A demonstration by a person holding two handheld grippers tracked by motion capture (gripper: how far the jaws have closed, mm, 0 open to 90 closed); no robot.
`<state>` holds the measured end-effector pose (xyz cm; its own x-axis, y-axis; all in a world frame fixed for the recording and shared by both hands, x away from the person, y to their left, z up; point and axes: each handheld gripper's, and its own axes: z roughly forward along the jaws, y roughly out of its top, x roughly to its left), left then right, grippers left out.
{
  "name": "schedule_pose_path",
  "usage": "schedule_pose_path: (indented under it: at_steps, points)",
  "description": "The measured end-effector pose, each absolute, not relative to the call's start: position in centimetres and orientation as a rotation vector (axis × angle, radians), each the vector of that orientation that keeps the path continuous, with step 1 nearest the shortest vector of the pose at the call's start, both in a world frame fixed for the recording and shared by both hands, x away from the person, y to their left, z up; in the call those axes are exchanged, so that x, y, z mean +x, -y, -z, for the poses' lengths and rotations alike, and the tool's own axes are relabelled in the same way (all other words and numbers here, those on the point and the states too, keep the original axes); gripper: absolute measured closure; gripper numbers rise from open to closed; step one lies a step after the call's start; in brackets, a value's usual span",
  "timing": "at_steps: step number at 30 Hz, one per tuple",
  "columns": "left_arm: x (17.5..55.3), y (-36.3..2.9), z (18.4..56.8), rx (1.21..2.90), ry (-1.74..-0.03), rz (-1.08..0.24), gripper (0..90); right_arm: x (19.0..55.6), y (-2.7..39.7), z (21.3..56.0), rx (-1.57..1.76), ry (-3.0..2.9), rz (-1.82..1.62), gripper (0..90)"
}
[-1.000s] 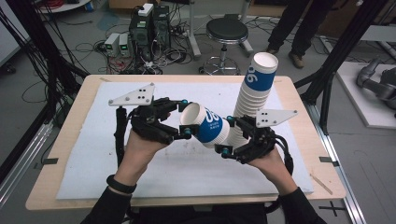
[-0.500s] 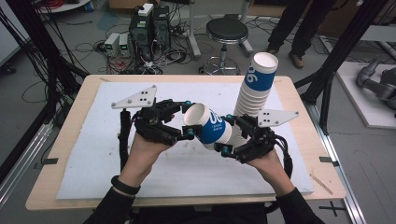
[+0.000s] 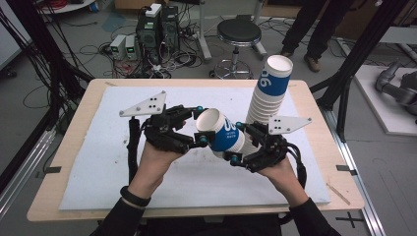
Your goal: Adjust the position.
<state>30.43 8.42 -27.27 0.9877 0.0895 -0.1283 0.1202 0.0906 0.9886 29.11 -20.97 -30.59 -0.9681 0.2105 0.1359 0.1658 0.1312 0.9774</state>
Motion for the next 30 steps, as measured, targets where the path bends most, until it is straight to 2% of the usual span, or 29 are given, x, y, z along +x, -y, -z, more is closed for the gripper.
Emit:
schedule_pose_path:
  at_steps: [13,23,30]
  points:
    - [30.6,-8.5,27.4,1.546,-0.176,0.041,29.2,29.3,21.9,30.2,0.369,-2.381,-1.958,20.3]
    - [30.4,-7.8,26.9,1.720,-0.179,-0.020,21.8,29.5,22.1,30.1,0.364,-2.432,-1.923,20.3]
    - [30.3,-7.9,26.4,1.794,-0.169,-0.015,20.8,29.6,22.1,30.0,0.364,-2.495,-1.845,20.2]
